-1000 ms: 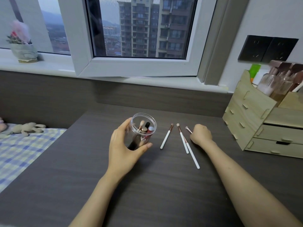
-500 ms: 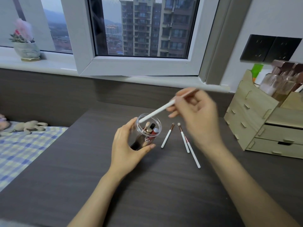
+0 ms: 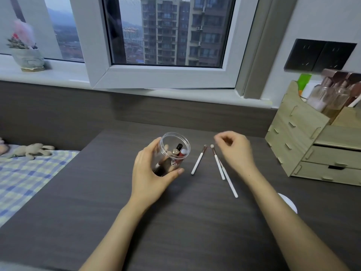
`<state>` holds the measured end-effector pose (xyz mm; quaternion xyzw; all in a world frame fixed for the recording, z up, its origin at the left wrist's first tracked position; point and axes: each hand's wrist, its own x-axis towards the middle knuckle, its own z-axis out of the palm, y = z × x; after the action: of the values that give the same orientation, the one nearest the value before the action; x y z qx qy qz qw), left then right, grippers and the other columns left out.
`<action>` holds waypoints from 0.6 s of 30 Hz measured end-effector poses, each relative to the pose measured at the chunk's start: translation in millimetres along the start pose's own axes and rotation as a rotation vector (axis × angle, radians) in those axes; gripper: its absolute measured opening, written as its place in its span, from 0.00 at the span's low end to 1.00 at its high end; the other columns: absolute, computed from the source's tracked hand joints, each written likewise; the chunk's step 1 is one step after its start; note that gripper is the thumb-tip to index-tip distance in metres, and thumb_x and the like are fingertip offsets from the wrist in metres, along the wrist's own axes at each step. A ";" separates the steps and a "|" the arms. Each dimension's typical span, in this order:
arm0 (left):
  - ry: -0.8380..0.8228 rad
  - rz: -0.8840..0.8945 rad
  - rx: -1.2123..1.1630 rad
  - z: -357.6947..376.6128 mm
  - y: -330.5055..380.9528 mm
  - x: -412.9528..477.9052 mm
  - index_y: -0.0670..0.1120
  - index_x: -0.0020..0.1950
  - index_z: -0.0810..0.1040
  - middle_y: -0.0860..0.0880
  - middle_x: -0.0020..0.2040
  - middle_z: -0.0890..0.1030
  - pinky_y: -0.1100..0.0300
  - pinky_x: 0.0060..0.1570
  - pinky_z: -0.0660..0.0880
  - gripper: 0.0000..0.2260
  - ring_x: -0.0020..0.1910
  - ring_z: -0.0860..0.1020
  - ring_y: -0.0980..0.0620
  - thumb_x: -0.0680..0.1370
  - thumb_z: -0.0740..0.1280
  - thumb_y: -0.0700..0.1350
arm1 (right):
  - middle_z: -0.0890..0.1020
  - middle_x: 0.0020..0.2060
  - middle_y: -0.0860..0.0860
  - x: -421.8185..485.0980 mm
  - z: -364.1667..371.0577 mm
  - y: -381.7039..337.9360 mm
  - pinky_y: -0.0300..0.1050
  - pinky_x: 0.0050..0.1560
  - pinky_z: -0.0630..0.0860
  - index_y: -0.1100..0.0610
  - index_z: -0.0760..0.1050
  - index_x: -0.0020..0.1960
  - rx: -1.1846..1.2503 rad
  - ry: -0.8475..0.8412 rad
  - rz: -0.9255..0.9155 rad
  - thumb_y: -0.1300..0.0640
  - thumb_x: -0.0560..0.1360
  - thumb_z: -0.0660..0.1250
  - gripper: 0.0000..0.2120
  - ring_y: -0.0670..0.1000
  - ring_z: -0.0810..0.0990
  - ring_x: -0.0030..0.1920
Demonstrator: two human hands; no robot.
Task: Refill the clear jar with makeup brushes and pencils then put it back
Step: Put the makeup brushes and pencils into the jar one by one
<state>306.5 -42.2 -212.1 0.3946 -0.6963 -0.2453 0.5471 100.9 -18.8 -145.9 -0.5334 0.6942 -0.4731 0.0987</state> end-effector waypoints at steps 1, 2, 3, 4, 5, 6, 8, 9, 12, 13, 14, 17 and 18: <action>0.002 0.001 0.000 0.2 -0.5 0.3 0.71 0.62 0.63 0.73 0.57 0.71 0.73 0.56 0.64 0.35 0.60 0.70 0.64 0.58 0.74 0.59 | 0.85 0.43 0.55 6.3 -0.9 15.1 0.40 0.44 0.71 0.62 0.81 0.42 -0.194 -0.036 0.103 0.59 0.73 0.65 0.08 0.54 0.82 0.47; 0.002 0.007 0.001 0.5 -1.1 0.6 0.71 0.62 0.63 0.72 0.57 0.71 0.71 0.56 0.65 0.35 0.60 0.70 0.62 0.58 0.74 0.58 | 0.85 0.44 0.58 9.4 -0.4 28.5 0.44 0.46 0.73 0.64 0.80 0.43 -0.368 -0.112 0.195 0.57 0.72 0.66 0.10 0.59 0.81 0.49; 0.000 0.014 0.005 0.8 -1.8 0.8 0.71 0.62 0.63 0.70 0.58 0.72 0.70 0.56 0.65 0.36 0.60 0.71 0.61 0.59 0.76 0.57 | 0.85 0.46 0.59 9.3 1.0 39.3 0.46 0.48 0.75 0.65 0.80 0.44 -0.486 -0.193 0.260 0.56 0.72 0.66 0.11 0.61 0.80 0.50; -0.001 0.018 0.008 1.0 -2.2 1.0 0.71 0.62 0.63 0.68 0.58 0.73 0.69 0.56 0.65 0.36 0.60 0.71 0.60 0.59 0.76 0.55 | 0.84 0.47 0.61 7.4 2.4 47.2 0.48 0.49 0.75 0.65 0.80 0.46 -0.543 -0.250 0.296 0.57 0.72 0.66 0.12 0.62 0.80 0.51; -0.001 0.019 0.007 1.0 -2.4 1.1 0.71 0.61 0.64 0.66 0.58 0.73 0.70 0.56 0.65 0.36 0.60 0.71 0.60 0.59 0.77 0.54 | 0.83 0.48 0.62 5.5 3.5 52.1 0.49 0.50 0.75 0.66 0.79 0.48 -0.556 -0.277 0.311 0.58 0.72 0.65 0.12 0.63 0.79 0.52; -0.001 0.021 0.006 1.1 -2.7 1.0 0.70 0.62 0.64 0.66 0.58 0.73 0.72 0.55 0.65 0.36 0.60 0.71 0.60 0.59 0.77 0.53 | 0.82 0.50 0.62 4.7 4.6 55.2 0.50 0.51 0.75 0.67 0.78 0.50 -0.539 -0.279 0.322 0.59 0.72 0.65 0.13 0.63 0.78 0.53; 0.001 0.023 0.008 1.2 -3.0 0.5 0.66 0.64 0.65 0.65 0.59 0.73 0.75 0.55 0.64 0.36 0.60 0.71 0.60 0.60 0.77 0.53 | 0.82 0.52 0.61 6.2 8.4 60.3 0.49 0.52 0.74 0.67 0.77 0.51 -0.510 -0.260 0.324 0.60 0.72 0.64 0.12 0.63 0.77 0.55; 0.000 0.022 0.009 1.3 -3.4 0.4 0.65 0.64 0.65 0.64 0.59 0.73 0.75 0.55 0.63 0.37 0.60 0.71 0.59 0.60 0.77 0.53 | 0.81 0.51 0.59 8.1 10.1 62.2 0.47 0.50 0.73 0.66 0.77 0.50 -0.514 -0.259 0.321 0.61 0.72 0.64 0.10 0.62 0.77 0.55; 0.002 0.023 0.008 0.0 -2.8 0.4 0.66 0.64 0.64 0.64 0.59 0.73 0.73 0.56 0.64 0.37 0.60 0.72 0.58 0.59 0.77 0.54 | 0.75 0.37 0.58 14.4 11.6 70.6 0.43 0.37 0.67 0.61 0.71 0.36 -0.608 -0.281 0.344 0.63 0.70 0.62 0.04 0.62 0.77 0.48; 0.002 0.026 0.005 -0.6 -2.2 0.5 0.68 0.63 0.63 0.65 0.59 0.73 0.72 0.56 0.64 0.37 0.60 0.72 0.58 0.59 0.77 0.55 | 0.72 0.33 0.57 16.7 10.4 75.5 0.43 0.34 0.65 0.59 0.66 0.31 -0.632 -0.291 0.364 0.63 0.69 0.62 0.09 0.61 0.75 0.44; 0.002 0.029 0.003 -1.2 -1.5 0.7 0.69 0.63 0.63 0.65 0.58 0.73 0.73 0.56 0.64 0.37 0.60 0.71 0.59 0.59 0.76 0.56 | 0.70 0.31 0.56 18.4 7.4 77.7 0.43 0.35 0.65 0.59 0.65 0.30 -0.645 -0.287 0.372 0.63 0.69 0.62 0.11 0.60 0.73 0.41; 0.002 0.028 0.000 -1.2 -0.3 1.1 0.68 0.64 0.63 0.67 0.58 0.72 0.71 0.57 0.64 0.36 0.60 0.72 0.58 0.59 0.74 0.59 | 0.75 0.30 0.55 19.7 -9.4 68.9 0.43 0.37 0.68 0.65 0.76 0.37 -0.347 -0.079 0.310 0.64 0.69 0.64 0.05 0.59 0.76 0.37; 0.000 0.027 0.002 -0.8 -0.4 1.2 0.68 0.64 0.63 0.69 0.57 0.72 0.69 0.57 0.65 0.36 0.60 0.72 0.58 0.59 0.74 0.59 | 0.76 0.31 0.55 18.1 -16.0 57.7 0.43 0.36 0.70 0.65 0.78 0.41 -0.135 0.023 0.270 0.65 0.69 0.64 0.05 0.55 0.77 0.34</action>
<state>307.3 -43.3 -211.5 0.3857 -0.7017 -0.2372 0.5500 45.9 -26.0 -174.7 -0.4352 0.7910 -0.4137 0.1173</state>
